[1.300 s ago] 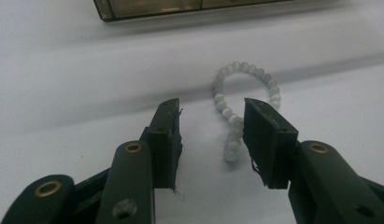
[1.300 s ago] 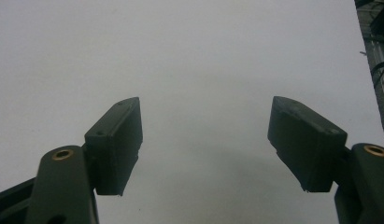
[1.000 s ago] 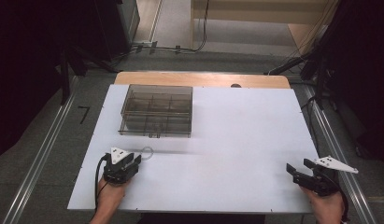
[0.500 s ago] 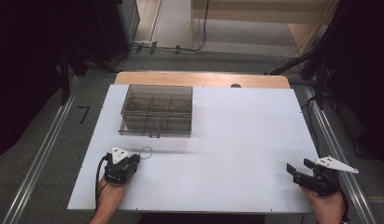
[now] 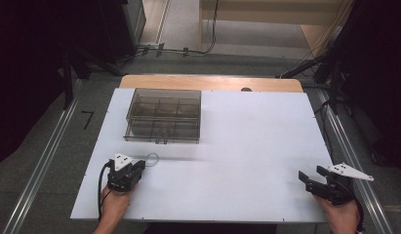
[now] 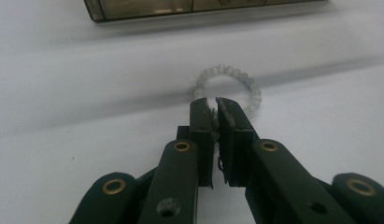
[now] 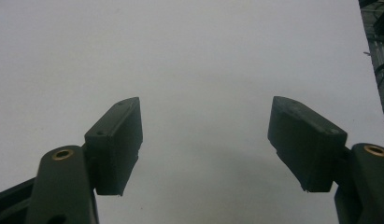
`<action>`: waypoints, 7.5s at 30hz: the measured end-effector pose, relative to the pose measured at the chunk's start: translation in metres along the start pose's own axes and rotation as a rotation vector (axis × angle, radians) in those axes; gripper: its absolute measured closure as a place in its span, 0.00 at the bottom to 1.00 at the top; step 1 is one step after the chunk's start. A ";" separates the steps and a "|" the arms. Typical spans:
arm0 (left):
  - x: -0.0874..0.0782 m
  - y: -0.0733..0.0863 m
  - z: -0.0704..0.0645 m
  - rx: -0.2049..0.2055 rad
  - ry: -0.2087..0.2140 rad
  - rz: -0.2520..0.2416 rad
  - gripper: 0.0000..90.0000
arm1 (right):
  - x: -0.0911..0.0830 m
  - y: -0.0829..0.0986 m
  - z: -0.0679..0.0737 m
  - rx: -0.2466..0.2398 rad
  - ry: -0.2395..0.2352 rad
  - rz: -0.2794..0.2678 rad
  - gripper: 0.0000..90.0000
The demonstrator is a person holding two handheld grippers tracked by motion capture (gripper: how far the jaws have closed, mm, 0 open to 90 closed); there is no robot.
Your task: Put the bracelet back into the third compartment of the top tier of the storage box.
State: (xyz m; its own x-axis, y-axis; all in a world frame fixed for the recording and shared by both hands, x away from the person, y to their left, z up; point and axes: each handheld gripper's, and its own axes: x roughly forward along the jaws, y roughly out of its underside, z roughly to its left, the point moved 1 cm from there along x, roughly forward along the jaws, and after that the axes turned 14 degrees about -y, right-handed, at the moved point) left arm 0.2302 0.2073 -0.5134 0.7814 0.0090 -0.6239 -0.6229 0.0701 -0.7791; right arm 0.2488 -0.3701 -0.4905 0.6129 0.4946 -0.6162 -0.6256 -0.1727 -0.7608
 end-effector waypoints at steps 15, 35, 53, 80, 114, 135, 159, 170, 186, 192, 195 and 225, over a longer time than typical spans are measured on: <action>-0.019 -0.009 0.001 -0.054 0.035 -0.074 0.95 | 0.000 -0.001 -0.001 -0.005 0.008 -0.003 0.25; -0.038 -0.019 -0.001 -0.090 0.084 -0.131 0.95 | 0.005 0.000 -0.002 0.003 0.007 0.037 0.22; -0.055 -0.032 -0.009 -0.099 0.139 -0.171 0.95 | 0.006 0.000 -0.002 0.005 0.007 0.046 0.22; -0.064 -0.052 -0.029 -0.077 0.201 -0.227 0.95 | 0.008 0.000 -0.002 0.004 0.005 0.053 0.22; -0.054 -0.078 -0.040 -0.081 0.223 -0.260 0.95 | 0.008 0.001 -0.003 0.011 0.002 0.055 0.22; -0.042 -0.097 -0.044 -0.098 0.223 -0.286 0.95 | 0.008 0.001 -0.004 0.013 0.004 0.056 0.22; -0.011 -0.104 -0.065 -0.067 0.230 -0.239 0.95 | 0.008 0.002 -0.004 0.021 -0.002 0.058 0.22; -0.004 -0.106 -0.073 -0.055 0.240 -0.222 0.95 | 0.007 0.002 -0.004 0.022 -0.003 0.058 0.22; 0.007 -0.106 -0.081 -0.009 0.243 -0.153 0.94 | 0.007 0.002 -0.005 0.023 -0.004 0.058 0.22; 0.008 -0.108 -0.080 -0.003 0.237 -0.141 0.94 | 0.007 0.002 -0.005 0.022 -0.005 0.058 0.22; 0.009 -0.110 -0.080 0.000 0.235 -0.132 0.94 | 0.007 0.002 -0.005 0.016 -0.007 0.053 0.22; 0.011 -0.112 -0.076 -0.008 0.243 -0.108 0.92 | 0.007 0.002 -0.003 0.011 -0.003 0.056 0.22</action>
State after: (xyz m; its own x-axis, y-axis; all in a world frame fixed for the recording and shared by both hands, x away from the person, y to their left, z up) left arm 0.3054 0.1241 -0.4377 0.8125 -0.2378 -0.5323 -0.5371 0.0498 -0.8421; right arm 0.2536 -0.3697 -0.4967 0.5750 0.4873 -0.6572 -0.6643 -0.1908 -0.7227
